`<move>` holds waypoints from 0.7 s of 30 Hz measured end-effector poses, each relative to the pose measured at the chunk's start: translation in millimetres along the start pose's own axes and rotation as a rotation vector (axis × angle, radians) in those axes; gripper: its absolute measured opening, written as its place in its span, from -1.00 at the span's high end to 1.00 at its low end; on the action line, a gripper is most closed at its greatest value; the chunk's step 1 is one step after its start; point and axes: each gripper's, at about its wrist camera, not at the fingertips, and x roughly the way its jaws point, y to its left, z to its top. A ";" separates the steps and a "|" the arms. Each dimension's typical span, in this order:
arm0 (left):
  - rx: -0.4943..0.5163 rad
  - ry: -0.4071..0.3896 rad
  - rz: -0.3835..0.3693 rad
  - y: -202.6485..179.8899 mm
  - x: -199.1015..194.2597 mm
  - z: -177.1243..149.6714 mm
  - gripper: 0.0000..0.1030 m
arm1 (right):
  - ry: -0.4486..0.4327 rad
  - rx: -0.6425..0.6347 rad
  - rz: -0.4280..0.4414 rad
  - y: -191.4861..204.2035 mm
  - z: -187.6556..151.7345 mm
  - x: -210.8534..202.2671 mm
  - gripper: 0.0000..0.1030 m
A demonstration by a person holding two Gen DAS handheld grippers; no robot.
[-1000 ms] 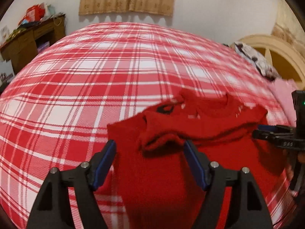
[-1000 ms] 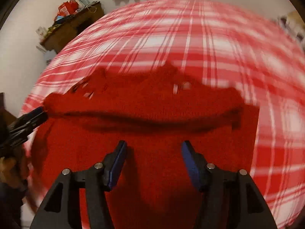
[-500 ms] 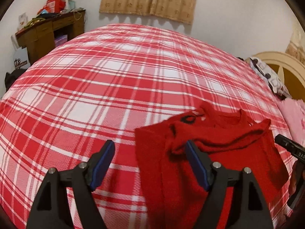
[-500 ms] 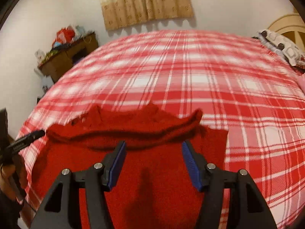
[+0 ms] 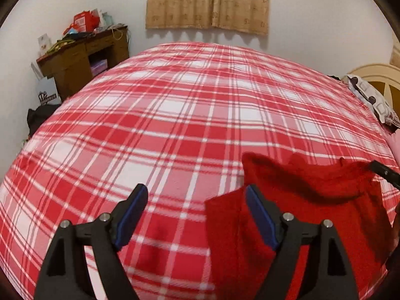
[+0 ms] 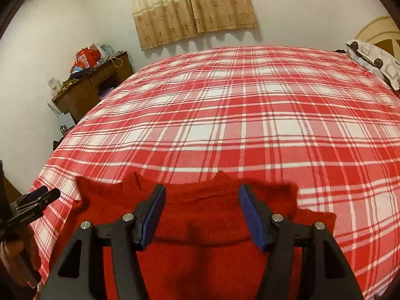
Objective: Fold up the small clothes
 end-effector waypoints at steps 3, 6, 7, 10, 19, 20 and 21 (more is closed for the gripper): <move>-0.016 -0.004 -0.041 6.4 -15.1 -19.6 -0.61 | 0.006 -0.044 -0.004 -4.0 -19.8 -20.9 -0.20; -0.011 -0.008 -0.115 7.4 -37.7 -45.1 -0.61 | -0.003 -0.028 0.003 -19.5 -39.7 -43.7 -0.20; 0.001 -0.009 -0.145 4.9 -45.5 -53.3 -0.61 | -0.006 -0.013 0.009 -27.0 -47.4 -53.4 -0.20; 0.036 -0.024 -0.233 -3.6 -68.0 -81.0 -0.61 | -0.016 0.043 0.006 -48.9 -70.8 -78.5 -0.20; 0.090 -0.009 -0.337 -34.8 -72.4 -110.0 -0.49 | 0.008 0.062 -0.030 -71.8 -103.5 -103.1 -0.15; 0.085 -0.004 -0.344 -35.5 -70.9 -109.5 -0.44 | 0.021 0.062 -0.029 -73.2 -104.4 -99.9 -0.06; 0.083 0.005 -0.355 -38.2 -67.7 -109.3 -0.41 | 0.035 0.064 -0.031 -74.8 -105.1 -95.8 -0.03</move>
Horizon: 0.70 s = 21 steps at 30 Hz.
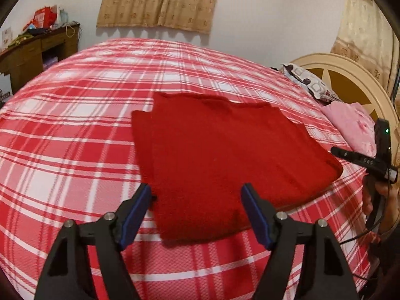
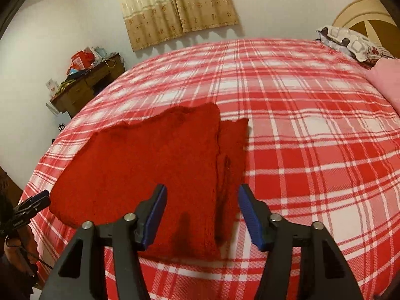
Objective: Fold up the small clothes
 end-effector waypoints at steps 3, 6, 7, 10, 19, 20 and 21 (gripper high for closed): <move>0.010 0.002 0.005 -4.7 2.1 -0.5 -0.23 | 0.016 0.019 -0.018 -5.8 -1.1 5.5 0.23; 0.032 0.003 -0.009 -9.0 1.6 -1.2 0.23 | 0.017 0.017 0.005 -4.9 -2.8 3.3 0.36; 0.031 0.004 -0.003 -9.1 1.3 -2.0 0.24 | 0.020 0.009 0.009 -2.7 -4.3 2.2 0.36; 0.011 -0.001 -0.003 -4.6 -0.4 -3.9 0.22 | 0.024 -0.019 0.018 3.9 -10.6 -1.8 0.36; -0.059 0.021 -0.034 4.7 9.2 -2.7 0.15 | 0.048 -0.054 -0.011 11.1 -20.8 5.5 0.64; -0.070 0.027 -0.040 6.7 10.3 -2.1 0.21 | 0.040 -0.060 -0.022 11.7 -20.4 4.0 0.71; -0.085 0.029 -0.044 9.4 11.3 -0.8 0.29 | 0.029 -0.063 -0.020 12.1 -19.5 1.3 0.71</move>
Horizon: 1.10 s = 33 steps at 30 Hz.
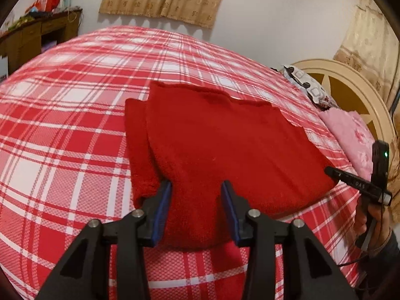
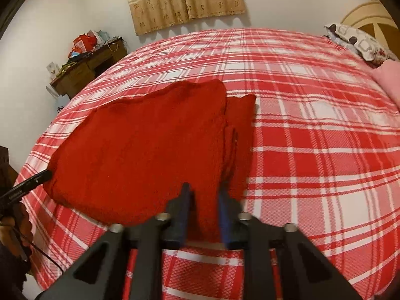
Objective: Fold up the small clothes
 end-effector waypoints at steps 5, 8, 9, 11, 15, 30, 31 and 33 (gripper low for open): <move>-0.021 0.016 -0.033 7.7 1.6 1.4 0.83 | -0.032 -0.018 0.003 5.3 1.3 -12.9 0.80; -0.004 -0.010 -0.054 5.7 -14.1 -2.5 0.84 | -0.085 -0.008 0.026 5.8 -4.6 -34.9 0.82; 0.008 -0.024 -0.078 4.5 -21.7 -5.1 0.84 | -0.099 -0.006 0.031 5.8 -8.4 -42.0 0.82; 0.035 -0.028 -0.069 3.2 -29.5 -11.9 0.84 | -0.096 -0.009 0.039 5.1 -21.3 -48.8 0.82; 0.015 0.050 -0.044 11.6 -14.4 -26.8 0.84 | -0.034 -0.007 -0.004 -1.9 -37.2 -28.0 0.82; 0.084 -0.040 0.039 5.4 -45.7 -26.1 0.66 | -0.129 0.040 -0.036 -1.2 -13.7 -54.6 0.07; 0.087 -0.056 0.040 5.4 -48.4 -23.2 0.49 | -0.122 0.026 -0.015 5.2 -10.5 -52.4 0.07; 0.082 -0.072 0.070 6.1 -45.2 -15.5 0.11 | -0.109 -0.002 0.014 18.3 -6.3 -43.6 0.07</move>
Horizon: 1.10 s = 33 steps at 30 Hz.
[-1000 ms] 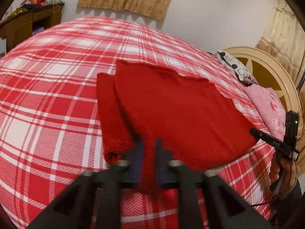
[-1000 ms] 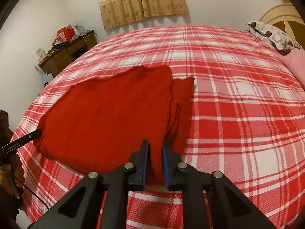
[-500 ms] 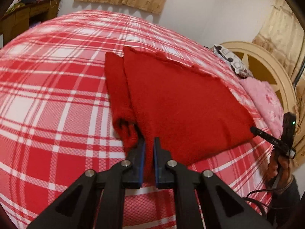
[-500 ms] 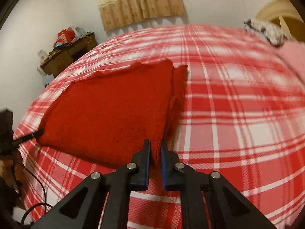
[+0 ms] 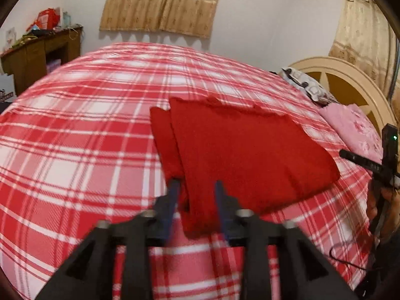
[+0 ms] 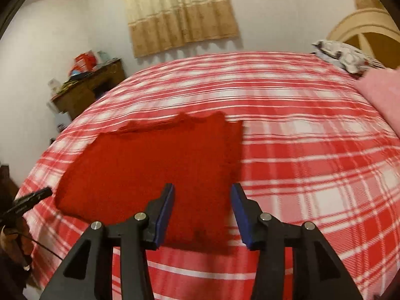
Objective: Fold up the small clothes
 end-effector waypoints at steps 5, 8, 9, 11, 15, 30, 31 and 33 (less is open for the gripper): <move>-0.030 0.119 0.144 9.9 42.8 3.4 0.05 | 0.107 -0.029 0.029 16.3 -3.8 44.1 0.07; -0.063 0.143 0.130 18.8 49.8 -5.2 -0.14 | 0.169 -0.015 -0.018 6.1 -16.5 59.3 0.07; -0.053 0.136 0.140 19.3 48.3 -7.1 -0.19 | 0.162 -0.045 -0.028 9.3 -18.1 56.0 0.07; -0.050 0.130 0.127 21.3 45.7 -9.7 -0.24 | 0.191 -0.115 -0.076 21.4 -19.4 53.9 0.07; -0.063 0.124 0.102 29.0 37.1 -14.0 -0.31 | 0.150 -0.193 -0.060 50.4 -8.7 42.5 0.07; 0.000 0.085 0.229 52.8 6.4 -13.2 -0.49 | 0.209 -0.409 0.185 213.5 -21.8 110.3 0.02; 0.000 0.085 0.232 55.2 5.5 -13.5 -0.49 | 0.193 -0.422 0.170 215.9 -26.3 111.7 0.01; 0.011 0.089 0.240 58.9 6.4 -13.3 -0.49 | 0.171 -0.437 0.167 216.8 -31.1 109.5 0.00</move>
